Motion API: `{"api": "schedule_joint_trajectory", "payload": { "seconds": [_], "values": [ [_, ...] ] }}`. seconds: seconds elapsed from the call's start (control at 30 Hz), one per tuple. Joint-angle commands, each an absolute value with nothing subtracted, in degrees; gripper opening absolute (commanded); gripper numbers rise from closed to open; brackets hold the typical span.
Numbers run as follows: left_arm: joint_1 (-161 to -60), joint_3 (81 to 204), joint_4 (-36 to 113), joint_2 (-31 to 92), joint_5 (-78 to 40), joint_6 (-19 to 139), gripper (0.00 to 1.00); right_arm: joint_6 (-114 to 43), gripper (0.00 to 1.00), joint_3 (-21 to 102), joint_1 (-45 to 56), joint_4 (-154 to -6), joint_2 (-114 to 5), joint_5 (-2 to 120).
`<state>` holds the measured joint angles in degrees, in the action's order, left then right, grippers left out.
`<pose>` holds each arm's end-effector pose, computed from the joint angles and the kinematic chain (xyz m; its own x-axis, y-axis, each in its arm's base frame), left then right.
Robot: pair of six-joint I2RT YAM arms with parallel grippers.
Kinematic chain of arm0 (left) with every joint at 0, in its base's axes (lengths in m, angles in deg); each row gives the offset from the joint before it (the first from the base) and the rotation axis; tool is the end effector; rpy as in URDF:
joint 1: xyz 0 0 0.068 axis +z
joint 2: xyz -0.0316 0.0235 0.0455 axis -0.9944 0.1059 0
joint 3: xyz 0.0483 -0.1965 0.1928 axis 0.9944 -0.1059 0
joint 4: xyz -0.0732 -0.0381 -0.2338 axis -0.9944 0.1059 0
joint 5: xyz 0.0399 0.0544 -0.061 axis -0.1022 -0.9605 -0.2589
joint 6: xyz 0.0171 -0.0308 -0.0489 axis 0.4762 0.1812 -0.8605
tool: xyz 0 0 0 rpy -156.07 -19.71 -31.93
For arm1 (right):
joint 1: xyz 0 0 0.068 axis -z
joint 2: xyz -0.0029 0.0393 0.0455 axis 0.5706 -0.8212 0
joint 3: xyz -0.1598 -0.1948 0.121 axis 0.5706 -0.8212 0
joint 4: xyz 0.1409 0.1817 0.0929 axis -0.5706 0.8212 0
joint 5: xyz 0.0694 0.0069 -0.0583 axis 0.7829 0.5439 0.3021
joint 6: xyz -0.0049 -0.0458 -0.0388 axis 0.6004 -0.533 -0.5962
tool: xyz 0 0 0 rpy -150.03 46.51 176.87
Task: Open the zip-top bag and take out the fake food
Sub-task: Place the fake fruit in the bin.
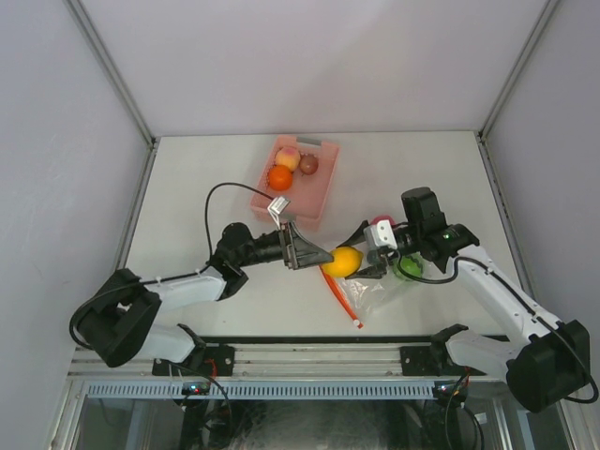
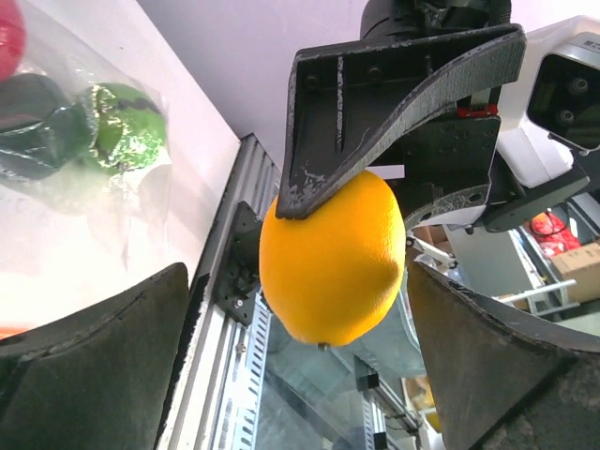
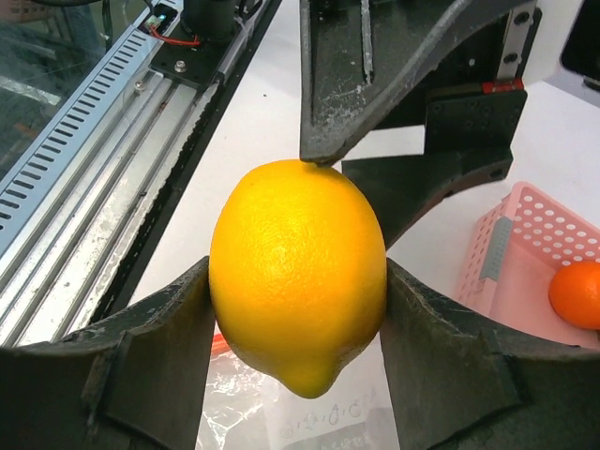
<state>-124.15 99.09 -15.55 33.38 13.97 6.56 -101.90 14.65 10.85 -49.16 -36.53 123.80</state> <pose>0.1861 -0.1959 0.2532 -0.8614 -0.1705 -0.4784 0.4855 0.0004 -0.8743 0.1629 0.1189 0.2975 0.3037 -0.1480 -0.9412 -0.9330 -0.2464 -0.2623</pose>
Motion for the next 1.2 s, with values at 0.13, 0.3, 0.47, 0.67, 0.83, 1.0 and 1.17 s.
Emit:
{"api": "schedule_joint_trajectory", "payload": {
  "seconds": [0.13,0.3,0.47,0.67,0.83,1.0,1.17],
  "values": [
    [-118.7,97.9,11.9,16.6,10.2,26.1,1.00,-98.9,0.12,17.3,13.8,-48.9,-36.1,124.5],
    [-117.2,105.7,44.5,4.7,-5.1,45.4,1.00,-86.1,0.11,19.4,14.5,-56.1,-38.7,117.4],
    [-115.8,112.4,62.9,-1.8,-17.0,53.9,1.00,-74.6,0.09,25.3,13.8,-61.0,-45.7,106.8],
    [-115.8,115.9,73.6,-5.2,-35.4,62.6,1.00,-67.9,0.08,42.6,11.4,-55.8,-60.4,91.8],
    [-115.7,111.4,71.8,-6.9,-39.3,66.1,1.00,-63.8,0.08,59.3,9.7,-50.7,-73.5,79.7],
    [-115.5,110.0,70.4,-7.5,-39.2,67.0,1.00,-61.9,0.07,71.9,7.4,-51.9,-85.3,64.9],
    [-113.5,109.4,68.7,-8.7,-36.4,67.3,1.00,-59.5,0.09,78.0,6.8,-56.0,-92.5,56.0]
  ]
}}
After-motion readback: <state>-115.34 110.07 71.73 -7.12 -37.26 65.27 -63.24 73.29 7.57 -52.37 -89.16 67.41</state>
